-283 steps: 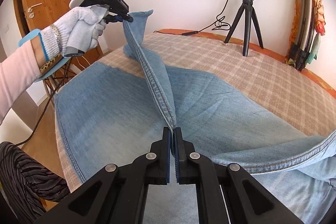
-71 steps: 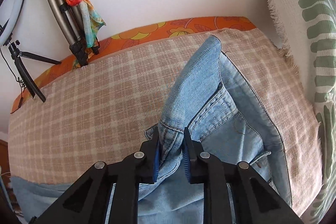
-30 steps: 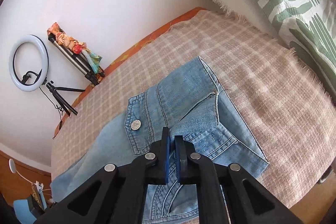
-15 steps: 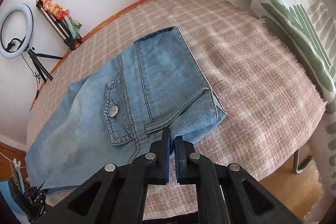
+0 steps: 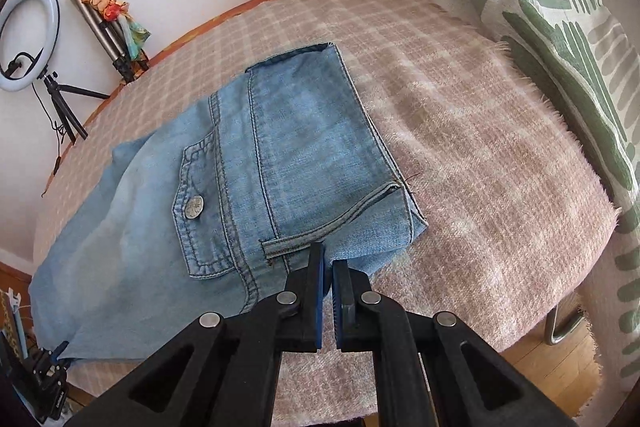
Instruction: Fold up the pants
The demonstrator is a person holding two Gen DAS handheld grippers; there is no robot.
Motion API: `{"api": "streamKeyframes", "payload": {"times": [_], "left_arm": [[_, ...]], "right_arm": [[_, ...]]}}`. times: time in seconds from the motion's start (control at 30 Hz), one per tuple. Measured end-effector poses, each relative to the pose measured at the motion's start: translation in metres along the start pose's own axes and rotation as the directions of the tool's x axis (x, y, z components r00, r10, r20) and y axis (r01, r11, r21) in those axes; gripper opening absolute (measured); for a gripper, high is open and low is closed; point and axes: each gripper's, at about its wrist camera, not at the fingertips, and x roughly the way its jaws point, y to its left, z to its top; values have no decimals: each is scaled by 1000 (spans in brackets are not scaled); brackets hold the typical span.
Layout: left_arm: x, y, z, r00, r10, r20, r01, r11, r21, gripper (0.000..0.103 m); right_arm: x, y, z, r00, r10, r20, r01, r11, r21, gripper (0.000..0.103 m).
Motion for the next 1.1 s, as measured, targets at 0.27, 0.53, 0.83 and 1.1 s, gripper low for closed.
{"api": "streamKeyframes", "payload": {"times": [0.27,0.53,0.83,1.1], "left_arm": [[-21,-2,-1,995,-99,5,99,993,-65,29],[-37,4,24,990,-93,102,106,985,-136,30],[7,2,32,996,-75,38,80,984,-158,30],[26,2,28,996,-89,14,90,984,-151,30]], "right_arm": [[-4,-18,-2,997,-77,-25,78,996,49,34],[-70,-9,18,983,-8,185,11,1000,-20,36],[-46,134,73,951,277,140,-200,893,-404,45],[11,237,92,946,322,-42,-285,759,-585,54]]}}
